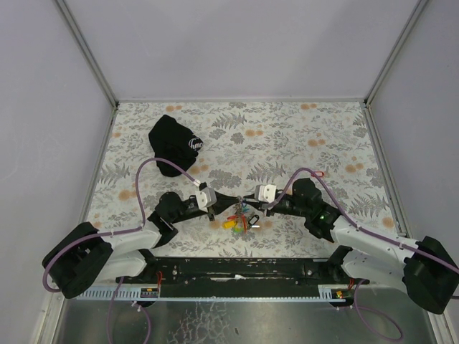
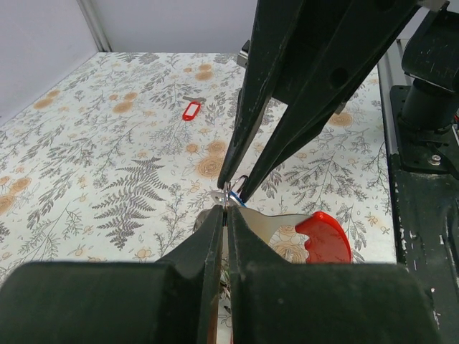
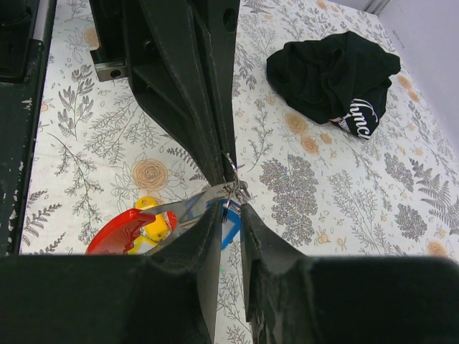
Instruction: Put the keys on the keyring
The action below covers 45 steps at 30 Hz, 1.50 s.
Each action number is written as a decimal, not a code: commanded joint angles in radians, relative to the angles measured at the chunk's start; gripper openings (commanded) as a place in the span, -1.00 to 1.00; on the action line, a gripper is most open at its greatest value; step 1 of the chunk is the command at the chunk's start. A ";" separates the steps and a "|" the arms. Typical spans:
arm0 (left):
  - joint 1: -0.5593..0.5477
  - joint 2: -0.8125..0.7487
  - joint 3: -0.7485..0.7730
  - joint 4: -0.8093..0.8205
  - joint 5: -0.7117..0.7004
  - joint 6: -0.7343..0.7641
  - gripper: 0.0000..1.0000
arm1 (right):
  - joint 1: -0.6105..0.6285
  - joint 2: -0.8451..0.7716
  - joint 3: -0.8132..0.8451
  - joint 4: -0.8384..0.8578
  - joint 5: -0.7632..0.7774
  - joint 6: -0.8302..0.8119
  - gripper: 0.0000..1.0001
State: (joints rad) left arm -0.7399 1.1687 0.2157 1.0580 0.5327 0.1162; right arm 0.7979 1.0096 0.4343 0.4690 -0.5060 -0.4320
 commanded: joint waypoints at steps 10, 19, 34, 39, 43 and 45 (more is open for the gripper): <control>-0.005 0.012 -0.032 0.227 -0.055 -0.067 -1.00 | 0.020 0.017 0.041 0.013 0.008 -0.022 -1.00; -0.047 0.025 -0.062 0.355 -0.201 -0.124 -1.00 | 0.117 0.041 0.105 -0.085 0.119 -0.091 -1.00; -0.078 -0.004 -0.082 0.311 -0.274 -0.156 -0.51 | 0.167 -0.002 0.148 -0.184 0.279 -0.230 -1.00; -0.071 -0.080 -0.032 0.084 -0.226 -0.126 -0.37 | 0.168 -0.009 0.173 -0.227 0.291 -0.280 -1.00; -0.060 -0.136 0.002 -0.079 -0.220 -0.104 -0.32 | 0.167 -0.019 0.182 -0.244 0.287 -0.305 -1.00; -0.058 -0.158 0.013 -0.142 -0.202 -0.080 -0.31 | 0.168 -0.018 0.188 -0.255 0.288 -0.313 -1.00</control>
State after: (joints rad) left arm -0.8066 1.0531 0.1860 1.0828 0.2962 -0.0216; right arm 0.9558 1.0161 0.5644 0.2138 -0.2432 -0.7002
